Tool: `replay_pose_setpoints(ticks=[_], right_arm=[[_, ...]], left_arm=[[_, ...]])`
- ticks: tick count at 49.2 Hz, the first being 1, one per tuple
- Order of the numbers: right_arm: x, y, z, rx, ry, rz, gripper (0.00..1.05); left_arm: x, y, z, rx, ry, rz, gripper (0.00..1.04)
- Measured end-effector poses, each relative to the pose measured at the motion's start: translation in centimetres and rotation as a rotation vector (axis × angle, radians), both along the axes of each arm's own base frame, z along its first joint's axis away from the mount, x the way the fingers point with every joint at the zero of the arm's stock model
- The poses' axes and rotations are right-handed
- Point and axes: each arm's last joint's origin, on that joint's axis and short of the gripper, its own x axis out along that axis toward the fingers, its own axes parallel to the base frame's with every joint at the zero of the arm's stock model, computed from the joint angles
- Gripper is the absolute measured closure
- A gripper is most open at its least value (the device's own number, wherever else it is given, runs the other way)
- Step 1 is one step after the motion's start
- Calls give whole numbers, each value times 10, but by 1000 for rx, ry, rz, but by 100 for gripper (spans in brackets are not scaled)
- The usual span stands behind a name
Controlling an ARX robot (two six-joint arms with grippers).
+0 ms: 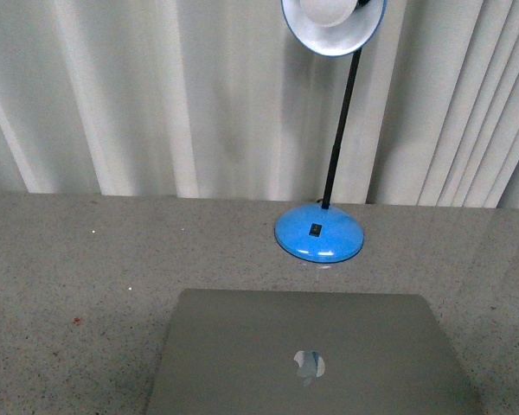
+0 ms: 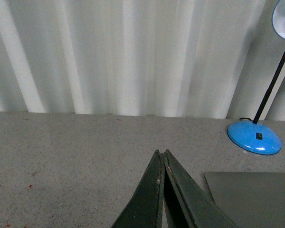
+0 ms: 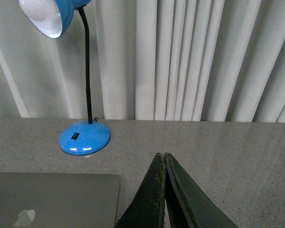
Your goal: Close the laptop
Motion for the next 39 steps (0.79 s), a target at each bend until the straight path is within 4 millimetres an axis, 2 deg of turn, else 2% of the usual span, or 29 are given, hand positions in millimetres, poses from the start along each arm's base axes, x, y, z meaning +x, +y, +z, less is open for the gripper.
replay_pose_setpoints(ticks=[7, 17, 27, 31, 39], right_arm=[[-3, 0, -8, 1, -9, 0, 102], [-6, 0, -8, 1, -13, -2, 102], [-10, 0, -8, 2, -9, -3, 102], [-18, 0, -11, 2, 1, -1, 102], [-19, 0, -11, 2, -6, -2, 102]], left_arm=[[-3, 0, 0, 0, -3, 0, 101], [-6, 0, 0, 0, -1, 0, 101], [-18, 0, -3, 0, 0, -1, 101], [-18, 0, -3, 0, 5, 0, 101], [-18, 0, -3, 0, 3, 0, 101]])
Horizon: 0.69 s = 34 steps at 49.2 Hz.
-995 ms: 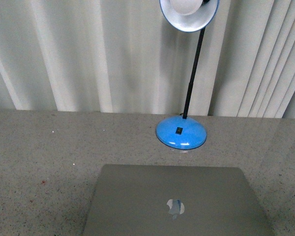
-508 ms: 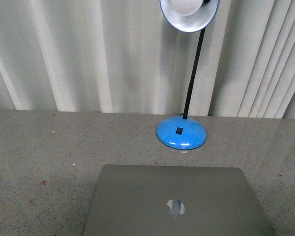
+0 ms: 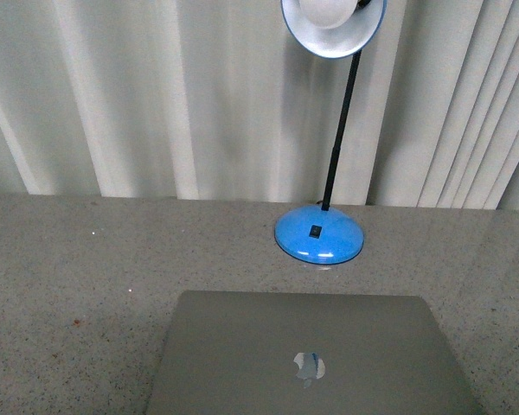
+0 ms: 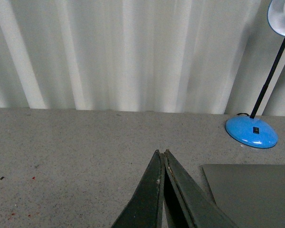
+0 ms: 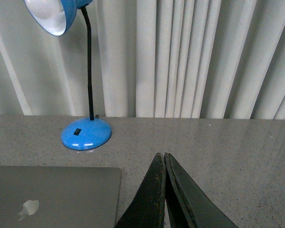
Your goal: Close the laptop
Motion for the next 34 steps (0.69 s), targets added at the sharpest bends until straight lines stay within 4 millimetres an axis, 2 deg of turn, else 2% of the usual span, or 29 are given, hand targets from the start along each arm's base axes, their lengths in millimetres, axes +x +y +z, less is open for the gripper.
replay_pose_setpoints(ticks=[5, 9, 11, 16, 29, 31, 34], right_arm=[[0, 0, 0, 0, 0, 0, 100], [0, 0, 0, 0, 0, -1, 81], [0, 0, 0, 0, 0, 0, 75], [0, 0, 0, 0, 0, 0, 54], [0, 0, 0, 0, 0, 0, 8], [0, 0, 0, 1, 0, 0, 5], [0, 0, 0, 0, 0, 0, 7]], left_arm=[[0, 0, 0, -1, 0, 0, 100], [0, 0, 0, -1, 0, 0, 82], [0, 0, 0, -1, 0, 0, 75], [0, 0, 0, -1, 0, 0, 54], [0, 0, 0, -1, -1, 0, 9], [0, 0, 0, 0, -1, 0, 5], [0, 0, 0, -1, -1, 0, 8]])
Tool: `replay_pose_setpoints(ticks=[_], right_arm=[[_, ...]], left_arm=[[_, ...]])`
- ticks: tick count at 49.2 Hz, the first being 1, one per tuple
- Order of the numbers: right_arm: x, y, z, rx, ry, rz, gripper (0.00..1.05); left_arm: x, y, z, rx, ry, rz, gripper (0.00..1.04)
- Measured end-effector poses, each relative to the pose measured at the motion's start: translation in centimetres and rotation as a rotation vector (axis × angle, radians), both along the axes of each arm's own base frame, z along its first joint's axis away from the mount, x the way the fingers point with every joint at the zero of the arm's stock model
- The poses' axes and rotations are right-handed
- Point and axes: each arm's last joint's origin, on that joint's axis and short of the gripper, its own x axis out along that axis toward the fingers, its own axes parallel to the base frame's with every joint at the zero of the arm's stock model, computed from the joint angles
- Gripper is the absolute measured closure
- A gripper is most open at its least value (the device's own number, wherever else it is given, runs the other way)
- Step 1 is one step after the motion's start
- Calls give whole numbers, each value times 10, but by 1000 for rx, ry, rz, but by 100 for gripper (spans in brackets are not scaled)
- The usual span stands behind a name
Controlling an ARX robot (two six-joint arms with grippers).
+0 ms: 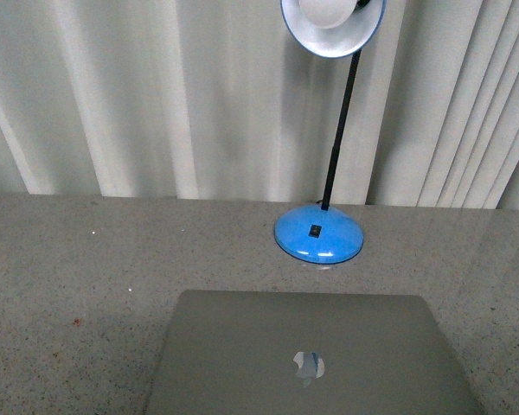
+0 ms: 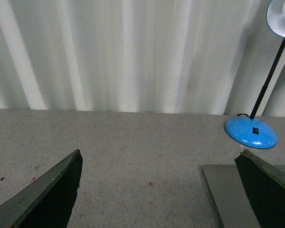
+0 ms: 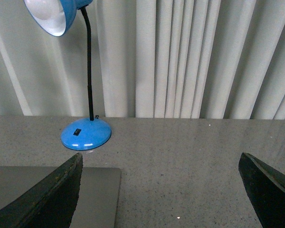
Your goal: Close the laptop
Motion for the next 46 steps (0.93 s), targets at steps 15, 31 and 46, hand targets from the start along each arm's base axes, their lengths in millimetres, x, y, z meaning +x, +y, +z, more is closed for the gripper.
replay_pose_setpoints(ticks=[15, 31, 46], right_arm=[[0, 0, 0, 0, 0, 0, 7], [0, 0, 0, 0, 0, 0, 7], [0, 0, 0, 0, 0, 0, 7]], left_arm=[[0, 0, 0, 0, 0, 0, 7], [0, 0, 0, 0, 0, 0, 7], [0, 0, 0, 0, 0, 0, 7]])
